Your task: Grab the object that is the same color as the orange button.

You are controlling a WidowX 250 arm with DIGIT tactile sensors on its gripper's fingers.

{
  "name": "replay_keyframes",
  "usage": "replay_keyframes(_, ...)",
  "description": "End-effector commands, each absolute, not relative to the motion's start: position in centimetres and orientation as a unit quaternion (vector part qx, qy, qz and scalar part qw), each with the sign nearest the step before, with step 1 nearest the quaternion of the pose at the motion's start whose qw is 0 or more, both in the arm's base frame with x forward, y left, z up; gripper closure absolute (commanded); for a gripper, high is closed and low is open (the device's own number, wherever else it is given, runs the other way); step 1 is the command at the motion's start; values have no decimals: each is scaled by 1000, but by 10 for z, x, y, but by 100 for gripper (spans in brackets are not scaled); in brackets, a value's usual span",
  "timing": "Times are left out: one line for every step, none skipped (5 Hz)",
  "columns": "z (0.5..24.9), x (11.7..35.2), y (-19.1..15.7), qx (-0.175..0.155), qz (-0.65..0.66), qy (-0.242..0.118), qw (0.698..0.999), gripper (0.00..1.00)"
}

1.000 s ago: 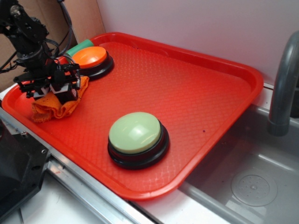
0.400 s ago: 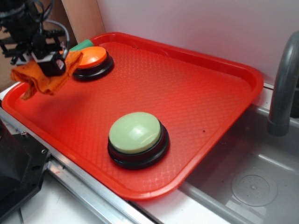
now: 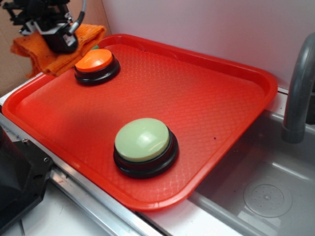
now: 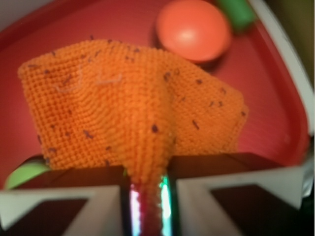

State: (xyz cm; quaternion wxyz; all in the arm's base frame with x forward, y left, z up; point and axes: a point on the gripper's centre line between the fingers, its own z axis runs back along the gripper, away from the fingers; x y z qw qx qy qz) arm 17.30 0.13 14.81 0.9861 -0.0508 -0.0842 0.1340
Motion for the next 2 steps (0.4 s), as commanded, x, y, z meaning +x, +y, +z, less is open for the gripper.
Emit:
replay_keyframes(168,180,-32,-72,41,-125,989,100)
replay_keyframes(169,176,-23,-76,50,-112,989,100)
